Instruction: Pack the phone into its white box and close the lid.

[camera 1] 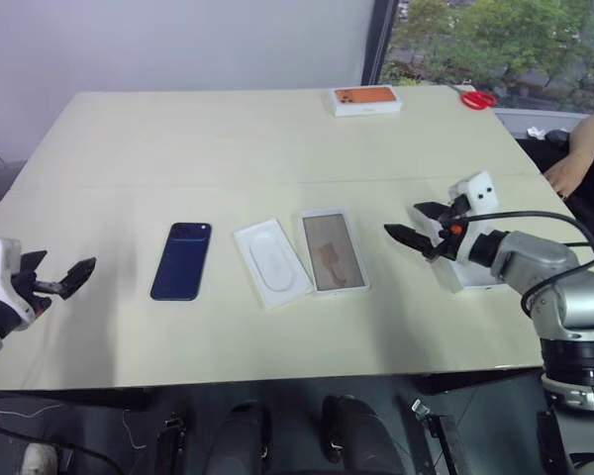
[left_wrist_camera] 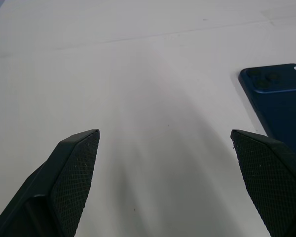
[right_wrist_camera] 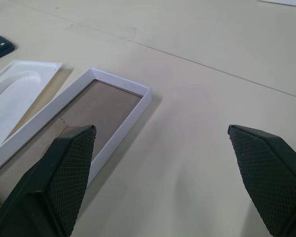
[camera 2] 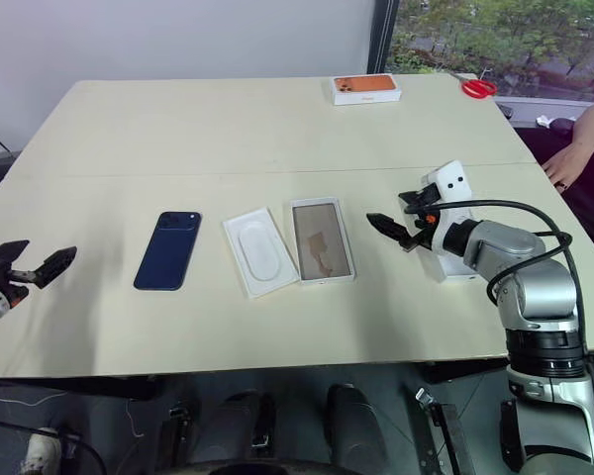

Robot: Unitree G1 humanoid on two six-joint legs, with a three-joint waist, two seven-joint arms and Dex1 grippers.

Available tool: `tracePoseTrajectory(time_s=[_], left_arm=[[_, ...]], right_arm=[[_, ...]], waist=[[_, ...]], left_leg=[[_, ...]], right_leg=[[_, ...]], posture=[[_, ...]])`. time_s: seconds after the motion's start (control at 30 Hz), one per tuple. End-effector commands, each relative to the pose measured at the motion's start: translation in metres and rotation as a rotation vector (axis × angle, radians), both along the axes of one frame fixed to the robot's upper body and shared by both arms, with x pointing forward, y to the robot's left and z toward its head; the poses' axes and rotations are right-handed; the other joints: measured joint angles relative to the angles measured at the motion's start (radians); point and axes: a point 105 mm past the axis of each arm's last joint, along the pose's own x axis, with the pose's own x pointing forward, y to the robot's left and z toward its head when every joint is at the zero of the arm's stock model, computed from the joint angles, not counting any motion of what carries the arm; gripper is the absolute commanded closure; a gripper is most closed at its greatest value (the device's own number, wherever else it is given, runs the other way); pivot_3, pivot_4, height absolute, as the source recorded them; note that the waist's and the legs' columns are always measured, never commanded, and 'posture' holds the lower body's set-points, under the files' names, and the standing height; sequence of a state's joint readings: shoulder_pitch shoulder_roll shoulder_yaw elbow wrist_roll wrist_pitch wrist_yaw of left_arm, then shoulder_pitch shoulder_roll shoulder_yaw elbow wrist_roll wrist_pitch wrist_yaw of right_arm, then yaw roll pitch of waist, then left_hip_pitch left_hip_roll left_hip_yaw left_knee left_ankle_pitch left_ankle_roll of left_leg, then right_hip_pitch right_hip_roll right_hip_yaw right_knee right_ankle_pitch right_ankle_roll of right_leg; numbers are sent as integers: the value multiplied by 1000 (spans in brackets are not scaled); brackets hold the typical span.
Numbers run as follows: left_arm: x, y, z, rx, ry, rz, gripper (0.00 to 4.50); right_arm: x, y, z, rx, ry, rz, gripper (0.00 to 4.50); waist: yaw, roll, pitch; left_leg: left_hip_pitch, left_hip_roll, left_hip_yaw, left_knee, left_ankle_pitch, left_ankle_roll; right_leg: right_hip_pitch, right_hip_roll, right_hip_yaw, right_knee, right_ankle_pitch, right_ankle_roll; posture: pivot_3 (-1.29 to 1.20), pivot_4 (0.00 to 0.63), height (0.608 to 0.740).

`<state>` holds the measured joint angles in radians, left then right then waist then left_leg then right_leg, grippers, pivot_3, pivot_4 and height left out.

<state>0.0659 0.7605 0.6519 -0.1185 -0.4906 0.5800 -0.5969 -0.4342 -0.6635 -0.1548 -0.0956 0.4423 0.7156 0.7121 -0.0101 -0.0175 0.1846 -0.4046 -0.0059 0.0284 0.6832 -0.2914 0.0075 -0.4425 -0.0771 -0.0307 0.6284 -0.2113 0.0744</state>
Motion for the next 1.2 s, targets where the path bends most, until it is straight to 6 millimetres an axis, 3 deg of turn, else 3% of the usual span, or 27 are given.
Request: tracePoseTrajectory(time_s=[0.03,0.33,0.47,0.7,0.8,0.87,1.03,1.2], left_arm=[[0,0,13,20,-53,0,0],[-2,-7,10,3,-49,-12,0],[5,-22,9,-50,-57,-35,0],[28,-71,-4,-106,5,-151,0],[37,-94,2,-175,-1,-184,0],[38,-130,8,-256,-1,-277,0],[36,-195,2,-499,135,-369,0],[35,-222,-18,-518,375,-327,0]], right_arm=[[-1,5,12,-1,-48,21,23],[-4,12,21,-14,-76,61,23],[-10,25,22,-21,-88,114,23],[-32,64,27,-25,-121,263,23],[-34,67,25,-31,-118,273,23],[-35,68,21,-43,-117,276,23],[-40,75,18,-53,-124,290,23],[-43,76,17,-55,-122,291,23]], waist=[[-1,0,0],[-1,0,0],[0,0,0],[2,0,0],[1,0,0],[3,-1,0],[4,-1,0],[-1,-2,-1]], left_leg=[[0,0,0,0,0,0],[0,0,0,0,0,0],[0,0,0,0,0,0],[0,0,-1,0,0,0],[0,0,-1,0,0,0],[0,-1,0,0,0,0],[0,-1,-1,1,0,0],[0,-1,-2,2,0,0]], right_leg=[[0,0,0,0,0,0],[0,0,0,0,0,0],[0,-1,0,0,0,-1],[0,-1,0,0,0,0],[0,0,0,0,0,0],[0,0,0,0,0,1],[1,0,0,1,1,1],[2,5,0,2,0,2]], posture=[[0,150,740],[0,150,740],[0,150,740],[0,150,740],[0,150,740],[0,150,740],[0,150,740],[0,150,740]])
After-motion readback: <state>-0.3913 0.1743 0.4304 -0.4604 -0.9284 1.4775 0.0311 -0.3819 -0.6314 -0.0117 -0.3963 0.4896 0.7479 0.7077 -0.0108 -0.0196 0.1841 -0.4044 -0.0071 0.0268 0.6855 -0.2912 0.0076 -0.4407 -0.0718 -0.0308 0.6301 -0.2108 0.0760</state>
